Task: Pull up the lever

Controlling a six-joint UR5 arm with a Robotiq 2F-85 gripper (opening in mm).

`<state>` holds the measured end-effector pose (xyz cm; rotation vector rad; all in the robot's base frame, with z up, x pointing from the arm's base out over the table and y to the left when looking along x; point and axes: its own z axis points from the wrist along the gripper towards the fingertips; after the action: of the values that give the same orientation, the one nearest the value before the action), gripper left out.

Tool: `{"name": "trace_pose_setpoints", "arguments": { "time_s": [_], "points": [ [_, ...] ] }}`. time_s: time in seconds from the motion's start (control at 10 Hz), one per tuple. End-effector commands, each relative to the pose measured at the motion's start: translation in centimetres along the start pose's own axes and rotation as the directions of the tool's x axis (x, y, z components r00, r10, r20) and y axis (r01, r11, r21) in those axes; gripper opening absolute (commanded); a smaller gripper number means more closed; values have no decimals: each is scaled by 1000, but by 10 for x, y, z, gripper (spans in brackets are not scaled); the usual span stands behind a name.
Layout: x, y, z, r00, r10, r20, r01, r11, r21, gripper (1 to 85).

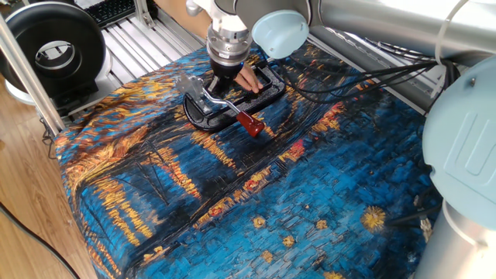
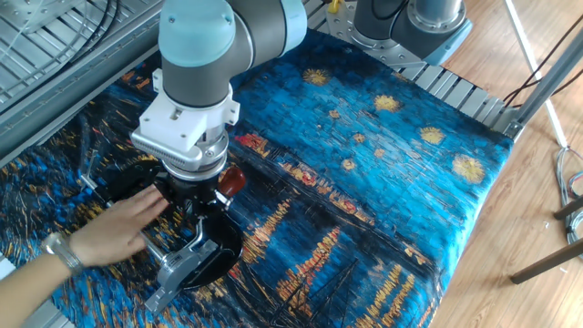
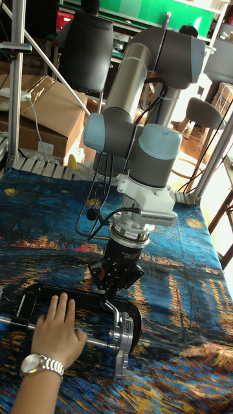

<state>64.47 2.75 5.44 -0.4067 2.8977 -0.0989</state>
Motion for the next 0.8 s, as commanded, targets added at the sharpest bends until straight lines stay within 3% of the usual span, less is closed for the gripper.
{"name": "trace_pose_setpoints", "arguments": {
  "time_s": [0.0,0.1,0.3,0.4,0.7],
  "points": [
    [16,10,3,997,44,-59,-46,999,-20,217],
    [26,12,5,994,56,-91,-59,998,-26,217],
    [37,12,1,993,61,-99,-66,997,-46,217],
    [40,7,0,992,63,-106,-66,997,-27,217],
    [35,4,10,996,52,-72,-56,997,-55,217]
  ]
}}
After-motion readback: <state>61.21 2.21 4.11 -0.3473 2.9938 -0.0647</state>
